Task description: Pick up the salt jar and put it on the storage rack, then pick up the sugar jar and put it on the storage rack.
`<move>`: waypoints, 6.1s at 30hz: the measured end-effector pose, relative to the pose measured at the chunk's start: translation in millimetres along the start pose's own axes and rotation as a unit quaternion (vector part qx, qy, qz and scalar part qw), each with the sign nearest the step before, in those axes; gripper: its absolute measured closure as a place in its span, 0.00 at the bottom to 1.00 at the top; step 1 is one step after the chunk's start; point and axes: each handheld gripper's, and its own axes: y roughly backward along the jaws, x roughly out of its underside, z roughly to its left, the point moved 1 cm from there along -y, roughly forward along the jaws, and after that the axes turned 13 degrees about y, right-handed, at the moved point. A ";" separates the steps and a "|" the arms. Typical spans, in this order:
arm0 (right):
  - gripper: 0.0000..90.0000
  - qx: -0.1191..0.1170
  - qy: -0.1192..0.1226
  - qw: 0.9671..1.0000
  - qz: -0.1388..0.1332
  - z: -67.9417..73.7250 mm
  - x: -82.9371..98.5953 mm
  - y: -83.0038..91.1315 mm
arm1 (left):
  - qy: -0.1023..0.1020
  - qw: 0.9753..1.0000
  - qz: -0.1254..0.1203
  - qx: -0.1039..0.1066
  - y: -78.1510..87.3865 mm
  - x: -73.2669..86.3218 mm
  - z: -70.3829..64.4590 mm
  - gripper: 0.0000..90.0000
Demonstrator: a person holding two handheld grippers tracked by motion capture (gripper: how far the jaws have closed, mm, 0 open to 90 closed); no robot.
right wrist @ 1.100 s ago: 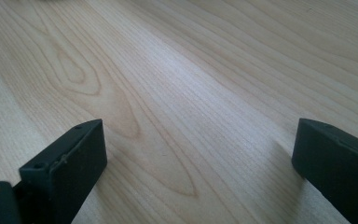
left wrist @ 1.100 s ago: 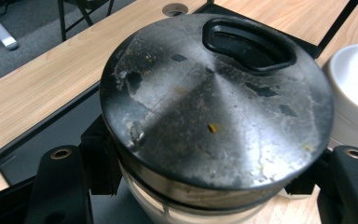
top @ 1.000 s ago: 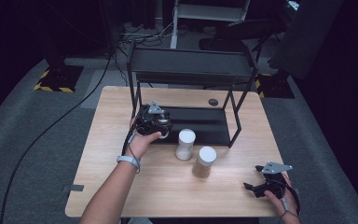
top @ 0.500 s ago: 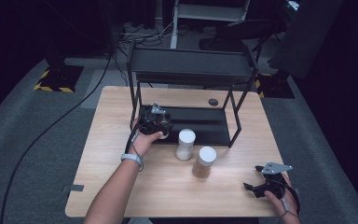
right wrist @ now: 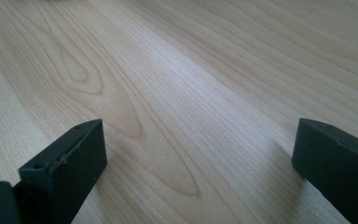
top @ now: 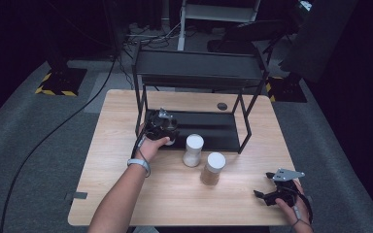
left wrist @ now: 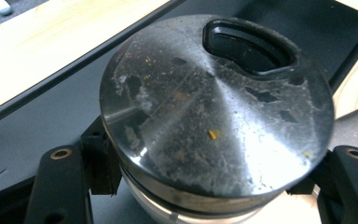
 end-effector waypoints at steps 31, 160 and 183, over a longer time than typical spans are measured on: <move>0.03 0.000 0.000 1.000 0.000 0.1 -0.1 0.0 | 0.003 0.999 -0.028 -0.016 23.2 0.3 -13.1 0.15; 0.03 -0.004 0.003 1.000 0.000 -2.1 -1.0 -1.2 | 0.052 0.997 0.010 -0.060 131.8 214.7 15.8 0.06; 0.05 0.003 0.002 1.000 0.000 1.5 -8.6 0.5 | 0.049 0.997 0.012 -0.056 131.8 214.4 16.8 0.04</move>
